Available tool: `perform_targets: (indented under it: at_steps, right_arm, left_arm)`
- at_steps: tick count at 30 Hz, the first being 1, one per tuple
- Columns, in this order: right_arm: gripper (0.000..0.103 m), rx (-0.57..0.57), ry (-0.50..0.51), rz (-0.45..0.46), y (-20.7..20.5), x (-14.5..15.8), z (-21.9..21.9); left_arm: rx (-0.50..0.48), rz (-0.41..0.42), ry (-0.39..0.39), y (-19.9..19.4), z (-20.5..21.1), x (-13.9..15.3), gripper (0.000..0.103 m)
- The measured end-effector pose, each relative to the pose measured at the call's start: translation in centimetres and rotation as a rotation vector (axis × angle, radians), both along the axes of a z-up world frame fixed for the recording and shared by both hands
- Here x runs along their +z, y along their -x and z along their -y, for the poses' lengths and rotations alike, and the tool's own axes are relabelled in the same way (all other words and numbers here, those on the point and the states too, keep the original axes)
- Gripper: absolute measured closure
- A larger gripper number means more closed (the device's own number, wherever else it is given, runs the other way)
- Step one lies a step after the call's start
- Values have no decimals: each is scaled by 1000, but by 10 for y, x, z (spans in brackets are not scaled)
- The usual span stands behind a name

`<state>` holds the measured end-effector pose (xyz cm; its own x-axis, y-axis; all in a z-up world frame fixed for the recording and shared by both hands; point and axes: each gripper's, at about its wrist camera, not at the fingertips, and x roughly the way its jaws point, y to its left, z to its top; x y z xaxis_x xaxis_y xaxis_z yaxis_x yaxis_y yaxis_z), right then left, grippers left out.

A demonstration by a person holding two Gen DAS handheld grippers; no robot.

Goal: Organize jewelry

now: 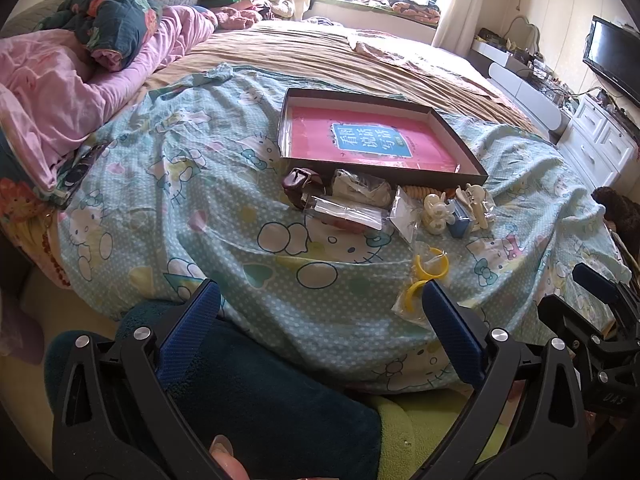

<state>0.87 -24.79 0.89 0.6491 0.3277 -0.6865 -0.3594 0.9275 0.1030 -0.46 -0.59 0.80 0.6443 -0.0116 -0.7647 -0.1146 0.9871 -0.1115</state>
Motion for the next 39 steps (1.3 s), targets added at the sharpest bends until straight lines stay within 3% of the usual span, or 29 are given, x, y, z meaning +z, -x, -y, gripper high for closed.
perform_targets:
  at_steps: [26,34,39]
  right_arm:
    - [4,81,21,-87,-25,-26,-23]
    - [4,92,34,-123,-40,-41,-31]
    - [4,109,68,-140,-51,-53,-45]
  left_arm:
    - [43,-33,28,-10,-24,-13,9]
    - [65,-46,18,-20,-40,-21,9]
    - [64,-32,-29,-27,-44,-24,9]
